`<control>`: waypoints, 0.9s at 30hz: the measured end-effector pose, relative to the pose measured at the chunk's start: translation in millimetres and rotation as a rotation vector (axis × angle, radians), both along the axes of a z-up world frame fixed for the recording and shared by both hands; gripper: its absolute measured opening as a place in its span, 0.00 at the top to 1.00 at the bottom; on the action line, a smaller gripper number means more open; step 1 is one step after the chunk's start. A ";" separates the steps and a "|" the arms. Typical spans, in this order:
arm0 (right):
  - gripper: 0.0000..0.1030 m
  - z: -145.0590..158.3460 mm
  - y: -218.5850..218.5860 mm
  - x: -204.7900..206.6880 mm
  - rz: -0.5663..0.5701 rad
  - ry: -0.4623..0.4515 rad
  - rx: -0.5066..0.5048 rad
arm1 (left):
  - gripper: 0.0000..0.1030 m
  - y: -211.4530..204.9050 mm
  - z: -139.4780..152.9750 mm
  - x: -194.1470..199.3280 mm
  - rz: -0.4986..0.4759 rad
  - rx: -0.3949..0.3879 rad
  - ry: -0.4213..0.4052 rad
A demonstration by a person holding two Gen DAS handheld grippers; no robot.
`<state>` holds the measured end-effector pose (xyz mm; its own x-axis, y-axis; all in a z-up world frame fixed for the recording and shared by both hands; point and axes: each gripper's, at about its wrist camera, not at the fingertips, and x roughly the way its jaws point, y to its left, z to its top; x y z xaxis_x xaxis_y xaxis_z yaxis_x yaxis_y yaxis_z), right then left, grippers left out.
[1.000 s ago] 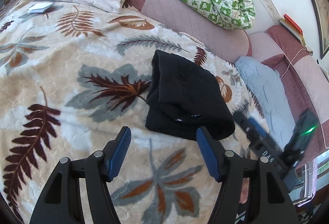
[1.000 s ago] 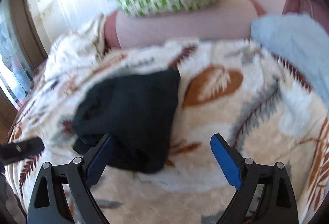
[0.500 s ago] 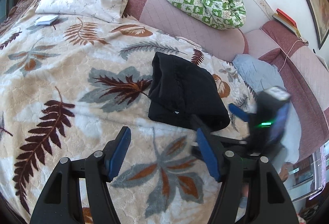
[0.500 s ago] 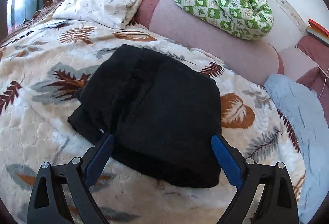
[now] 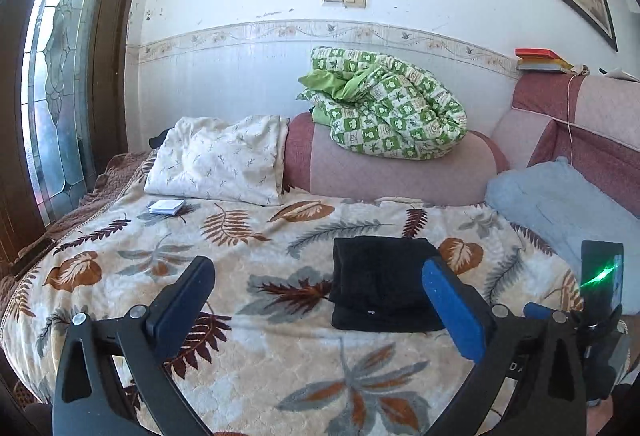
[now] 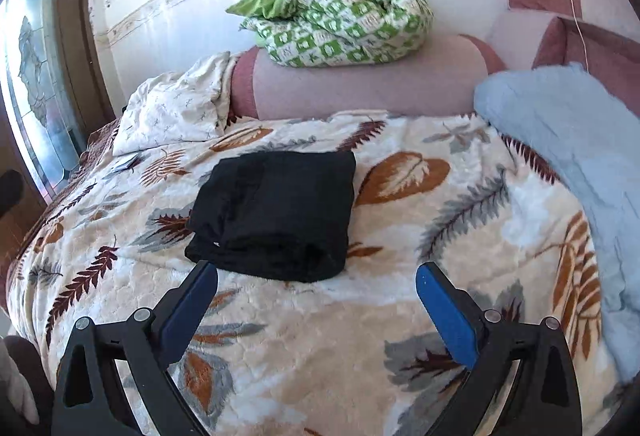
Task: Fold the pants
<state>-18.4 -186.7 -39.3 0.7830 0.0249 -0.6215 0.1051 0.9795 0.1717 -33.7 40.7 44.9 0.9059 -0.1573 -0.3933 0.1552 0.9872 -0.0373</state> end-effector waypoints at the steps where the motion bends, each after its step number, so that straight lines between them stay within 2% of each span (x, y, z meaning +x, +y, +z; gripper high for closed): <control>1: 0.01 -2.1 -0.8 1.2 -0.001 0.010 0.011 | 0.00 -1.1 0.2 3.7 -0.006 0.011 0.036; 3: 0.01 -4.1 0.7 -0.2 0.001 0.011 0.016 | 0.00 -4.7 -3.6 6.3 -0.003 0.034 0.078; 8: 0.01 -4.3 20.5 -4.1 0.050 -0.001 -0.041 | 0.00 -5.2 -18.3 5.5 0.041 0.084 0.113; 13: 0.01 -8.9 39.9 -6.6 0.096 0.007 -0.086 | 0.00 -6.7 -36.1 15.6 0.011 0.078 0.232; 16: 0.01 -10.8 44.5 -7.2 0.104 0.009 -0.100 | 0.00 -11.5 -49.2 19.4 0.028 0.115 0.279; 27: 0.01 -18.5 32.6 -0.9 0.065 0.045 -0.059 | 0.00 -22.8 -65.1 21.1 0.000 0.165 0.335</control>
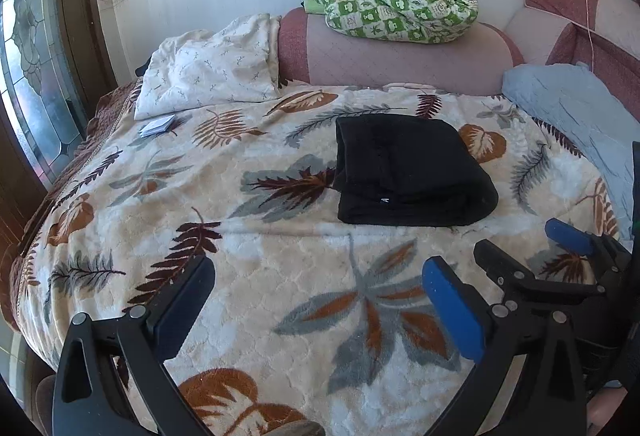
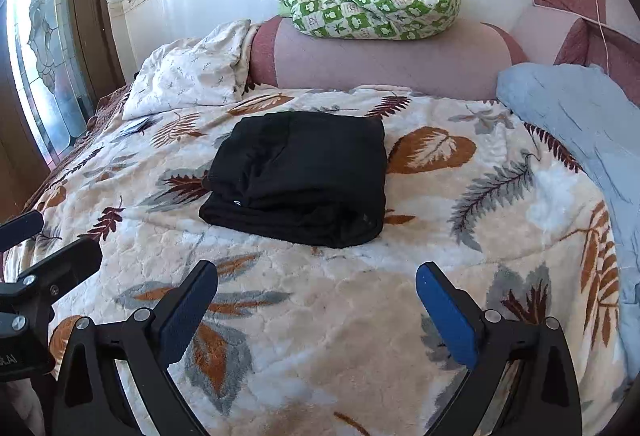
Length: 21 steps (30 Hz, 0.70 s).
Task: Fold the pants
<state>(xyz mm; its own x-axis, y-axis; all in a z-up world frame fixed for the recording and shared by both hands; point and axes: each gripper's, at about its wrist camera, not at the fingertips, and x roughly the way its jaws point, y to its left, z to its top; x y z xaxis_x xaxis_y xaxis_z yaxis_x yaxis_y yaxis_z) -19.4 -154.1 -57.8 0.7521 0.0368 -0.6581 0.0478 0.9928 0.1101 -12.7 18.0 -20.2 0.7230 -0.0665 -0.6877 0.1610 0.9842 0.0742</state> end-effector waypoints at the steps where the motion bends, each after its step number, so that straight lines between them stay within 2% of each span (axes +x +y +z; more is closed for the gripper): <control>1: 0.01 -0.4 -0.8 0.3 -0.003 0.002 0.004 | 0.00 -0.5 -0.8 0.4 -0.001 0.000 0.004; 21: 0.01 -3.9 1.4 1.5 0.004 0.017 0.005 | 0.00 -2.0 -12.1 5.3 -0.023 -0.020 0.080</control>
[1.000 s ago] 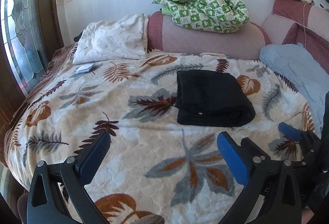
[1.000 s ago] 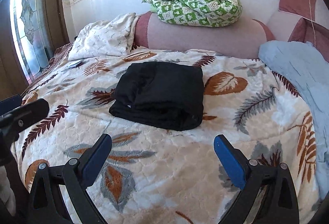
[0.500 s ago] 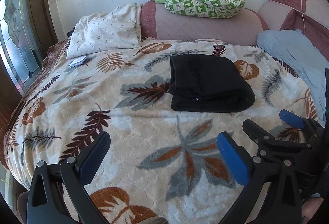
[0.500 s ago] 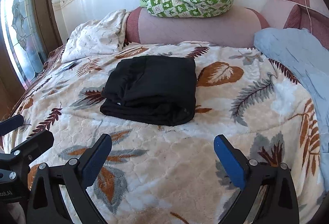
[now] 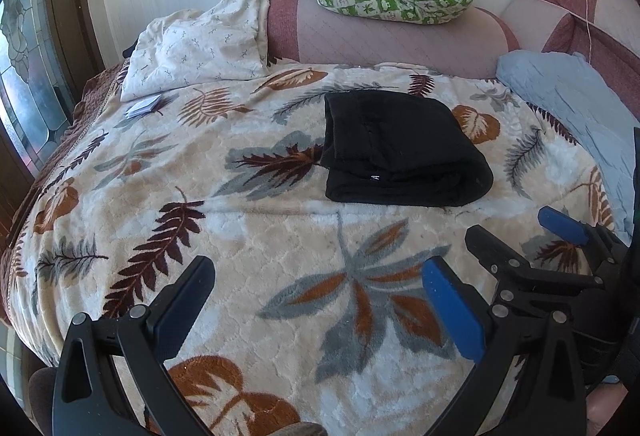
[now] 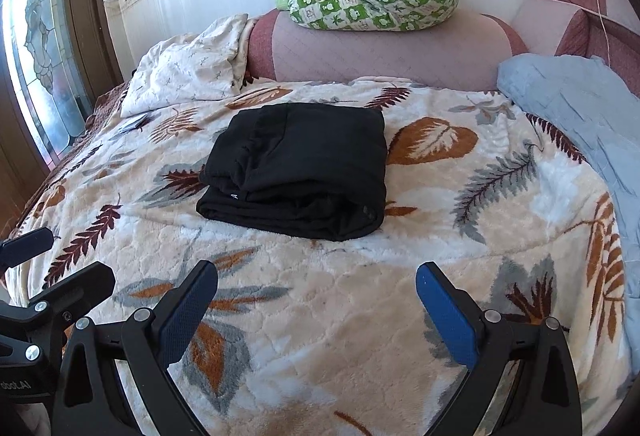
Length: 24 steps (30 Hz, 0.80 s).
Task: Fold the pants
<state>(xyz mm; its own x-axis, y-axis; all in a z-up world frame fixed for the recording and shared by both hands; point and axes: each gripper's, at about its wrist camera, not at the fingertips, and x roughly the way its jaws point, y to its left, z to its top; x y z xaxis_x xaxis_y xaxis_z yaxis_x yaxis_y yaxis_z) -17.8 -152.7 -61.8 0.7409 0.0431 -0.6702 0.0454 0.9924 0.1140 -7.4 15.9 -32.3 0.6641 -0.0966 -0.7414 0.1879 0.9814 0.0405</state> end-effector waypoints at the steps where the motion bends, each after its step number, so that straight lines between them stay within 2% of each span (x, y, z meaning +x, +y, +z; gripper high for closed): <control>1: 0.01 -0.6 0.5 0.2 0.000 0.001 -0.001 | 0.00 0.2 -1.0 0.4 -0.001 -0.003 0.006; 11: 0.01 -4.7 1.2 1.9 0.000 0.016 -0.019 | 0.00 8.8 -9.5 7.9 0.013 -0.045 0.058; 19: 0.01 -4.2 7.1 0.2 -0.003 0.006 -0.056 | 0.00 23.6 -13.7 19.9 0.067 -0.069 0.079; 24: 0.01 -5.7 14.8 0.9 0.012 0.011 -0.091 | 0.00 22.8 -17.5 19.4 0.068 -0.045 0.073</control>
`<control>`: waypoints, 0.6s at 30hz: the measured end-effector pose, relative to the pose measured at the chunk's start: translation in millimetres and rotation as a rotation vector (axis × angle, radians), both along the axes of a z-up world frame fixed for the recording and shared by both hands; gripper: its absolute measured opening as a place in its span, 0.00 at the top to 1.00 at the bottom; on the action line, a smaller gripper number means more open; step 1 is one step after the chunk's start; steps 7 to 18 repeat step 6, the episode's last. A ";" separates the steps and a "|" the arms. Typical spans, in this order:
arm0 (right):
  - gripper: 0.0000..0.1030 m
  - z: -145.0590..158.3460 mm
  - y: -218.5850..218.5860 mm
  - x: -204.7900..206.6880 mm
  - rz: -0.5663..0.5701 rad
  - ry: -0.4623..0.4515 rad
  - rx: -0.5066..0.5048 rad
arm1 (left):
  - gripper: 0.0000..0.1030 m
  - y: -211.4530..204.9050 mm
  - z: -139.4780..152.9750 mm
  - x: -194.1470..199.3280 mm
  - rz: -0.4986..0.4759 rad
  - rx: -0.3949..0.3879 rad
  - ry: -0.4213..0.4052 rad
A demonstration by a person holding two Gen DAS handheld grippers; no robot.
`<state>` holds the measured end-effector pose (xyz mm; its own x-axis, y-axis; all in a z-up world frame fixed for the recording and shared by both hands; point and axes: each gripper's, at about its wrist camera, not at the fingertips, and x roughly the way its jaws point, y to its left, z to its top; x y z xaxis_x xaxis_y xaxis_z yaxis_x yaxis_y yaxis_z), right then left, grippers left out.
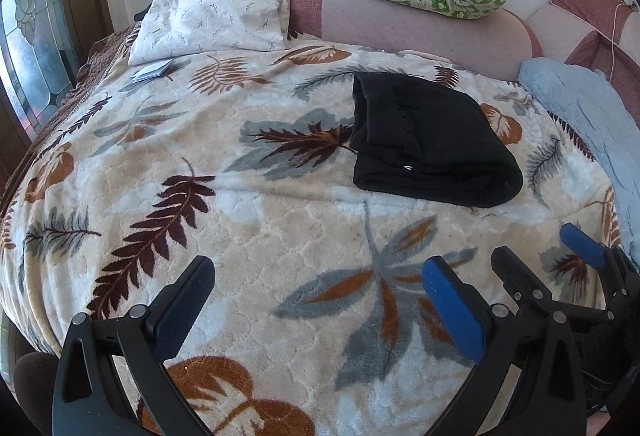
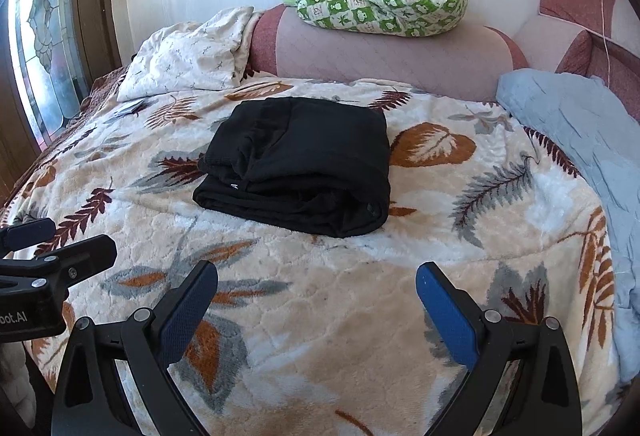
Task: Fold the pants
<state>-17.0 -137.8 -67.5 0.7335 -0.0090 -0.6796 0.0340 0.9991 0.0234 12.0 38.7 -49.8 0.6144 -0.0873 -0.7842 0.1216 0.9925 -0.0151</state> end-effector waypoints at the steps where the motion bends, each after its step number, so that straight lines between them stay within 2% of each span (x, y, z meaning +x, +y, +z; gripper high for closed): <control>1: 0.01 -0.8 0.5 0.3 0.000 0.004 -0.002 | 0.00 -1.5 -0.2 -0.7 -0.005 0.004 -0.003; 18: 0.01 -2.6 -3.4 0.8 -0.016 0.012 0.001 | 0.00 -3.9 0.6 -1.8 -0.010 0.006 -0.005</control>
